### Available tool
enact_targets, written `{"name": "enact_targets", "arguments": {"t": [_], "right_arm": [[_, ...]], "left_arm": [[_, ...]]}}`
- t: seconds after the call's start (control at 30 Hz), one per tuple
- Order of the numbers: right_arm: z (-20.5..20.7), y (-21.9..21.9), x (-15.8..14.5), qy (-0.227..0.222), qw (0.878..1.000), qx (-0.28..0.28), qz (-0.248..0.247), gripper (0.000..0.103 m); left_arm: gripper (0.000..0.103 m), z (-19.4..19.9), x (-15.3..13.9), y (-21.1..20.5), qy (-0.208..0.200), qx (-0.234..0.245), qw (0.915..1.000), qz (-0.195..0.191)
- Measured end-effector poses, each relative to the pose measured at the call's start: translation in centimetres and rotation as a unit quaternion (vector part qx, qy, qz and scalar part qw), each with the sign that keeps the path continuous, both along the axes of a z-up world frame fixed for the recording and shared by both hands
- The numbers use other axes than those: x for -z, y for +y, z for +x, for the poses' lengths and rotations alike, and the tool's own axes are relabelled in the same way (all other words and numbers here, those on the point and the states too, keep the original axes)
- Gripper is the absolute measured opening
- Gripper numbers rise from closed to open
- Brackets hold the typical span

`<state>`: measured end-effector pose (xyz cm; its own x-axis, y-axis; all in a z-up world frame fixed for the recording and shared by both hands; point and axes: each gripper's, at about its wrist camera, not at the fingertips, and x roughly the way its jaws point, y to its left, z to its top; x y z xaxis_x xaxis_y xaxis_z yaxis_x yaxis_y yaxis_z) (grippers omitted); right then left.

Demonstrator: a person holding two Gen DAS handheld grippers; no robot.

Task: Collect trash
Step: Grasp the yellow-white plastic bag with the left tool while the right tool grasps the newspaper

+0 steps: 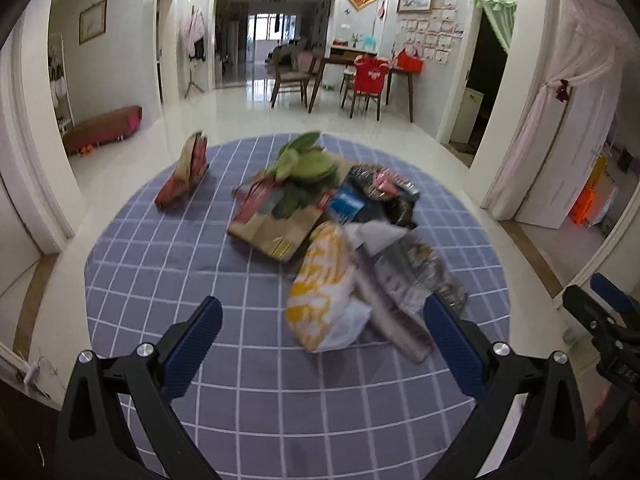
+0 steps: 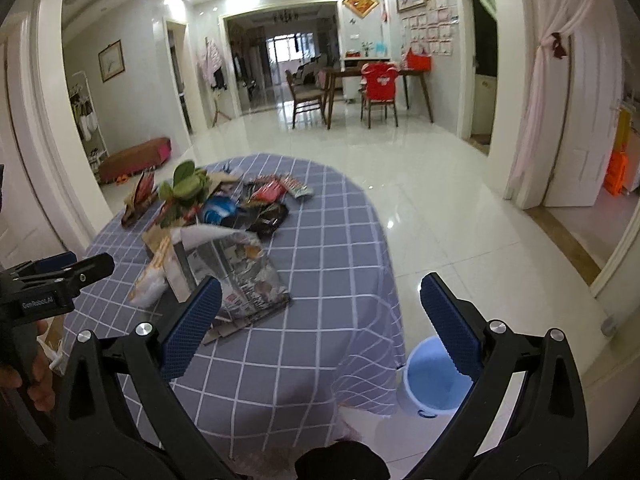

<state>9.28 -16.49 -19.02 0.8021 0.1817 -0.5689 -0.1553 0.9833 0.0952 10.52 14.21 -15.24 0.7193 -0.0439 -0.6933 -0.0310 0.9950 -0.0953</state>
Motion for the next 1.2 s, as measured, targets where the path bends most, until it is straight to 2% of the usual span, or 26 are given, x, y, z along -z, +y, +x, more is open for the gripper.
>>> {"name": "enact_targets", "arguments": {"t": [0.2,0.37,0.47,0.5,0.53,0.63,0.73,0.83,0.93,1.2], "right_arm": [[3.7,4.9,3.7,0.047,0.997,-0.059,-0.015,0.097],[5.8,6.6,4.7,0.055,0.995,-0.073,-0.029,0.097],[6.4,6.3,4.8,0.058,0.996,-0.067,-0.021,0.097],[6.6,6.1,4.9,0.062,0.996,-0.065,-0.017,0.097],[6.8,6.0,5.1,0.065,0.996,-0.063,-0.013,0.097],[7.5,5.9,5.8,0.079,0.995,-0.063,-0.009,0.097],[8.1,5.5,6.3,0.088,0.994,-0.069,0.009,0.097],[9.1,5.2,6.6,0.09,0.992,-0.082,0.027,0.097],[10.4,4.9,6.8,0.096,0.99,-0.093,0.038,0.097],[14.1,6.1,7.0,0.119,0.977,-0.163,0.075,0.097]], "left_arm": [[0.099,1.0,1.6,1.8,0.01,-0.016,0.9998,0.005],[0.098,2.0,2.4,2.5,0.018,-0.005,0.9998,-0.003],[0.098,2.7,3.0,1.7,0.019,0.015,0.9996,0.015],[0.094,2.9,3.2,1.6,0.02,0.016,0.9995,0.02],[0.084,3.4,3.6,1.4,0.026,0.022,0.9992,0.022],[0.069,4.6,4.8,1.2,0.047,0.041,0.9981,-0.002],[0.061,5.3,5.3,0.8,0.053,0.06,0.9966,-0.017],[0.046,5.9,5.8,0.2,0.057,0.076,0.9953,-0.019],[0.038,5.7,5.8,0.1,0.045,0.076,0.9959,-0.02],[0.034,2.6,3.6,1.8,-0.004,0.016,0.999,-0.042]]}}
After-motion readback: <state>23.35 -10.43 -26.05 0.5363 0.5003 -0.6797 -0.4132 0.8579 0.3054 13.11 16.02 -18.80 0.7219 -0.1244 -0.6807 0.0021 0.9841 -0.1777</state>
